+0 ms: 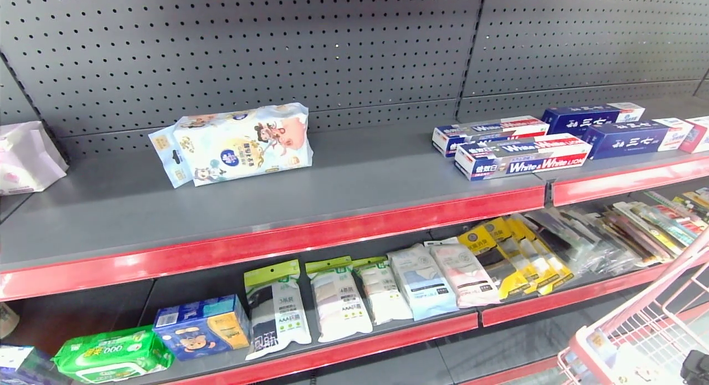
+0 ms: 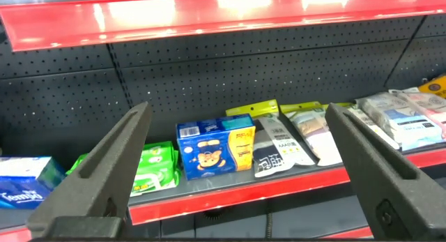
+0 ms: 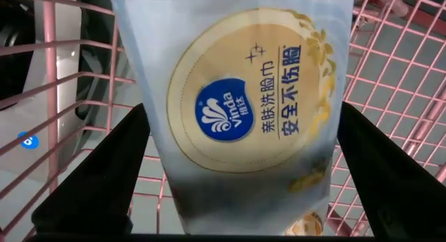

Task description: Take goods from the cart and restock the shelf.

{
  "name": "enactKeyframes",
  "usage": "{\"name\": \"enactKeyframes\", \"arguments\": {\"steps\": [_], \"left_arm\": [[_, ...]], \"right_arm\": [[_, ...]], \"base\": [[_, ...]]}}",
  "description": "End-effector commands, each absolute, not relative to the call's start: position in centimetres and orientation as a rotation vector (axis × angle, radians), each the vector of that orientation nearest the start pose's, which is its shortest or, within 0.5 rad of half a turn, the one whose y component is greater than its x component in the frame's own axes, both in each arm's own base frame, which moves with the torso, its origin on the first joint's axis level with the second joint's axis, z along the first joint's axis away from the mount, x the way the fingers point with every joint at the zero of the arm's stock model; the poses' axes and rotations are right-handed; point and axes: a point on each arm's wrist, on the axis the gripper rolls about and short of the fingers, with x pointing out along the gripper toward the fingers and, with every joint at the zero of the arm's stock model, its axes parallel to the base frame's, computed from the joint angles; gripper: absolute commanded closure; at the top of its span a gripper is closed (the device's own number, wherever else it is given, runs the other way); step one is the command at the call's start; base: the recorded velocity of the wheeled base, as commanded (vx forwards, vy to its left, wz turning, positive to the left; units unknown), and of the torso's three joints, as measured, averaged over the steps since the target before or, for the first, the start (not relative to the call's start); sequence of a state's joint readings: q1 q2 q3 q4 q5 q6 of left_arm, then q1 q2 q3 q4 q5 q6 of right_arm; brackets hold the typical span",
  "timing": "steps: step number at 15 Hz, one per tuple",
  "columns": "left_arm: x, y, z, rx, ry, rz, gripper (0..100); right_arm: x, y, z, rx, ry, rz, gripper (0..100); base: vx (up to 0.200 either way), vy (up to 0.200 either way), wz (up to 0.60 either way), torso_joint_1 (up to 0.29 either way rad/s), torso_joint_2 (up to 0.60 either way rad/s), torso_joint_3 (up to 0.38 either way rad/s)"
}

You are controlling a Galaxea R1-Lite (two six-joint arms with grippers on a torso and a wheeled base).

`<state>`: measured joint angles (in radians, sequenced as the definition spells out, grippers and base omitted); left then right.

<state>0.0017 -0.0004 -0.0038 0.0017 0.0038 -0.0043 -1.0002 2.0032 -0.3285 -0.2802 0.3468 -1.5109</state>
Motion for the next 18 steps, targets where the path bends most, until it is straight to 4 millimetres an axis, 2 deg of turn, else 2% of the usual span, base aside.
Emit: {"name": "enactKeyframes", "arguments": {"steps": [1, 9, 18], "left_arm": [[-2.3, 0.0, 7.6, -0.005, -0.002, 0.006, 0], [-2.3, 0.0, 7.6, -0.005, -0.002, 0.006, 0], [-2.3, 0.0, 7.6, -0.005, 0.0, 0.006, 0]], "right_arm": [[11.5, -16.5, -1.4, -0.427, 1.15, 0.369, 0], [11.6, -16.7, -2.6, -0.403, 1.164, 0.407, 0], [11.7, -16.8, -2.9, -0.419, 1.16, 0.413, 0]], "base": [[0.0, 0.0, 0.0, 0.0, 0.0, 0.0], [0.0, 0.0, 0.0, 0.0, 0.0, 0.0], [0.0, 0.0, 0.0, 0.0, 0.0, 0.0]]}}
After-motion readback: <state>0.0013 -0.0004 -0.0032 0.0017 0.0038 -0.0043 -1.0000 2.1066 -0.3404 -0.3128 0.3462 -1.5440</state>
